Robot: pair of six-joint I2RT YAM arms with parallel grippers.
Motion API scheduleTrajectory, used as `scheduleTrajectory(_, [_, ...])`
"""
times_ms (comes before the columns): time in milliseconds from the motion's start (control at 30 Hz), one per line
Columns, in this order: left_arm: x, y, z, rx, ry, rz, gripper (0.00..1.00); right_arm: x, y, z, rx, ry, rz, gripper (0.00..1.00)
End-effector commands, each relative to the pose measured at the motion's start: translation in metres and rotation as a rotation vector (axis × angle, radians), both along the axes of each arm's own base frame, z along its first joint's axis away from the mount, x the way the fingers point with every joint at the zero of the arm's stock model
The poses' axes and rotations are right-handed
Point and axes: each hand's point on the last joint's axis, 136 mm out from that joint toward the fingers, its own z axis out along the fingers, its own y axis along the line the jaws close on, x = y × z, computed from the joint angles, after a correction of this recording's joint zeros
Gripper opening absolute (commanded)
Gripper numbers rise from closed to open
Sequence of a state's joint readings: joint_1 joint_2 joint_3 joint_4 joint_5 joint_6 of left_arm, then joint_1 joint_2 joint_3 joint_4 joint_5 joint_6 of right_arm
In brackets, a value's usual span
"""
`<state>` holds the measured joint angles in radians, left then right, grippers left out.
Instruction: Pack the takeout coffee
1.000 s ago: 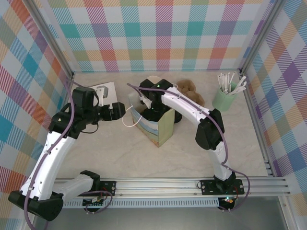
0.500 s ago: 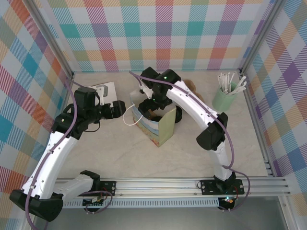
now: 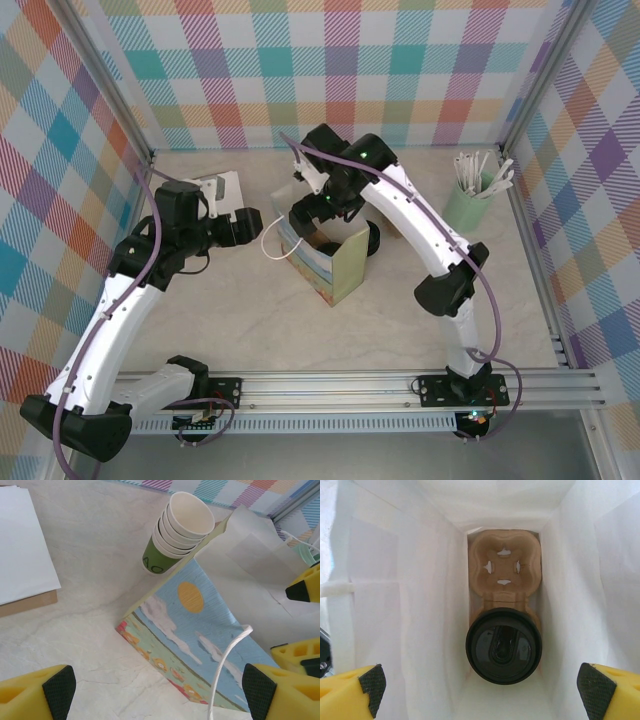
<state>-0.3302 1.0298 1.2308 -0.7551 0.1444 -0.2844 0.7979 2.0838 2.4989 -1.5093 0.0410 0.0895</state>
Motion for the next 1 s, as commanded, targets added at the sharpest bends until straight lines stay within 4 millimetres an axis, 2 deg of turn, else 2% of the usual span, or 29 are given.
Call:
scheduleTrajectory(0, [0.005, 0.0, -0.001, -0.008, -0.004, 0.009, 0.89, -0.008, -0.009, 0.027, 0.044, -0.031, -0.013, 1.0])
scheduleTrajectory(400, [0.012, 0.0, 0.004, -0.005, -0.018, 0.018, 0.89, -0.01, -0.022, 0.079, 0.154, -0.146, -0.046, 0.97])
scheduleTrajectory(600, [0.016, 0.0, 0.005, -0.01, -0.026, 0.027, 0.89, -0.007, -0.04, 0.104, 0.188, -0.215, -0.096, 0.93])
scheduleTrajectory(700, [0.017, 0.0, 0.005, -0.011, -0.028, 0.034, 0.89, 0.003, -0.064, 0.106, 0.147, -0.245, -0.157, 0.91])
scheduleTrajectory(967, [0.014, 0.015, 0.004, 0.019, -0.047, 0.104, 0.9, 0.028, -0.152, 0.1, 0.059, -0.27, -0.367, 0.88])
